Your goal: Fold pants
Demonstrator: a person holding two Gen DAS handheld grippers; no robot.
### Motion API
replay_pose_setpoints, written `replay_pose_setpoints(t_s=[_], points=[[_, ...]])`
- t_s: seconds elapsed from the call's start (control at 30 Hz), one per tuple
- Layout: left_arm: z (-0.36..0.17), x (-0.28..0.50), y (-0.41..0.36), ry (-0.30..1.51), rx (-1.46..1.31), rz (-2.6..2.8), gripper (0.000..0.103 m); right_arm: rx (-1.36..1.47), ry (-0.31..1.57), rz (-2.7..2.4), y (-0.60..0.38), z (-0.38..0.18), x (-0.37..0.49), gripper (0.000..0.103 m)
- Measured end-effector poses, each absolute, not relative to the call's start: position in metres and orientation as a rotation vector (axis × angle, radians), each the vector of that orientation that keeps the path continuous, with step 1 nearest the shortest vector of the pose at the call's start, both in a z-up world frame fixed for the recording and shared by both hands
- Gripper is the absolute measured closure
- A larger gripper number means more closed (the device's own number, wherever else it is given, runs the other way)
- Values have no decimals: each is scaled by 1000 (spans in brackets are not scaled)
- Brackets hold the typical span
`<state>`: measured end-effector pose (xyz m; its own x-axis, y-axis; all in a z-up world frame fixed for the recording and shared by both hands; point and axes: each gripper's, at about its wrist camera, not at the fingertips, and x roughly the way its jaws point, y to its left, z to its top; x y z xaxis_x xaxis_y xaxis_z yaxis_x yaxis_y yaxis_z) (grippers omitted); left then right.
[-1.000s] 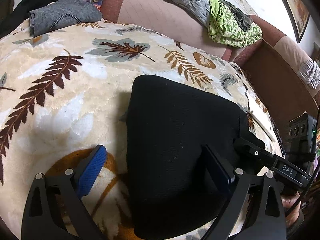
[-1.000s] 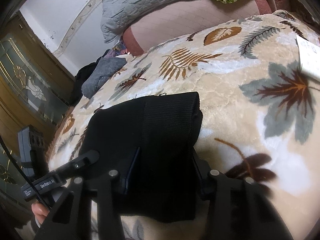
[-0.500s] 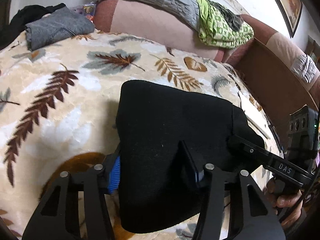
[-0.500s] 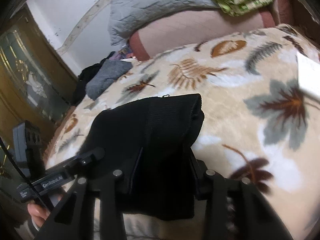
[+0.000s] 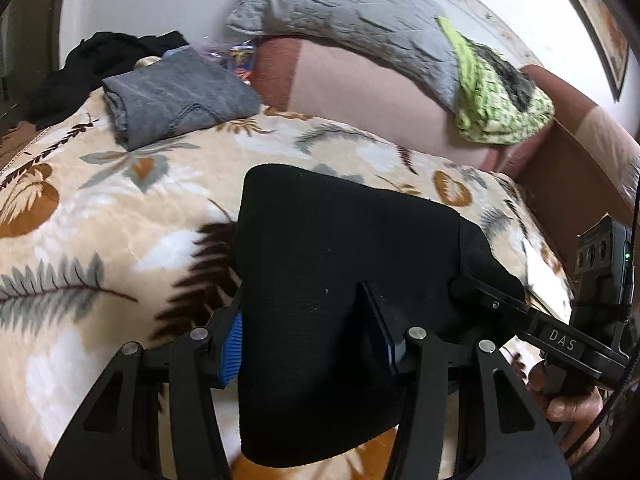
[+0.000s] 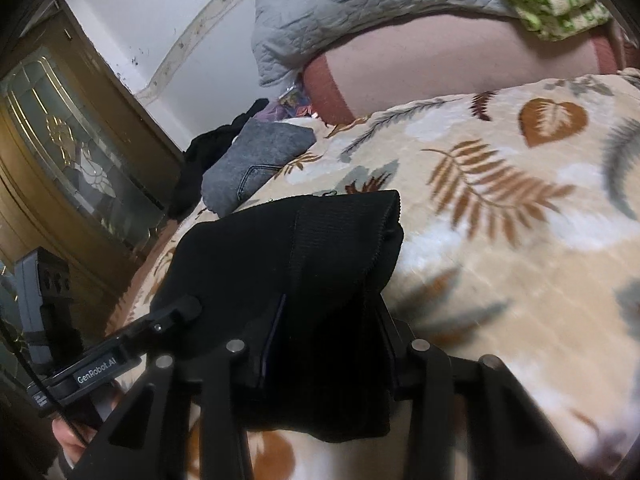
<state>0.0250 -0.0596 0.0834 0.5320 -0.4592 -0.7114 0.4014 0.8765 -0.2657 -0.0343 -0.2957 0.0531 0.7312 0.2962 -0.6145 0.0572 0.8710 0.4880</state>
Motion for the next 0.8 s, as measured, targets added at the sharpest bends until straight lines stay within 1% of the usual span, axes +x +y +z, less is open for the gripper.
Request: replay_pose_setpoints(t_s=[0.1,0.13,0.17,0.2,0.23,0.27,0.3,0.33,0.4,0.43,0.5,0.53,0.57,0.67,0.8], points=[[70,44,-56,902,-83,-492,51,508,783,130,-294,38,-11,62],[63,48,-57,919,-82,-485,51,499,801,118,-293,33,-6,60],[55,53,-58,944,-78,-479,51,481,829,98,-292,25,-1,55],[47,56,-59,967,-72,-471,48,452,852,74,-292,18,2,52],[40,56,-59,975,-70,-465,41,430,848,60,-292,16,1,45],[37,56,-57,963,-74,-462,36,405,839,48,-292,17,-3,42],[35,54,-55,949,-75,-452,26,376,836,40,-292,21,-7,42],[35,54,-53,946,-73,-438,22,360,833,41,-292,24,-11,42],[37,56,-49,962,-84,-438,21,324,818,15,-293,36,-21,42],[39,55,-47,965,-83,-432,22,308,802,9,-293,42,-26,45],[46,51,-44,951,-67,-412,22,289,763,20,-292,57,-37,57],[50,47,-43,933,-55,-395,22,289,753,35,-290,64,-40,68],[54,43,-42,914,-43,-378,22,288,749,58,-286,68,-42,74],[57,37,-40,886,-28,-354,22,238,764,112,-266,72,-40,76],[47,34,-43,914,-8,-340,21,178,822,86,-248,53,-37,76]])
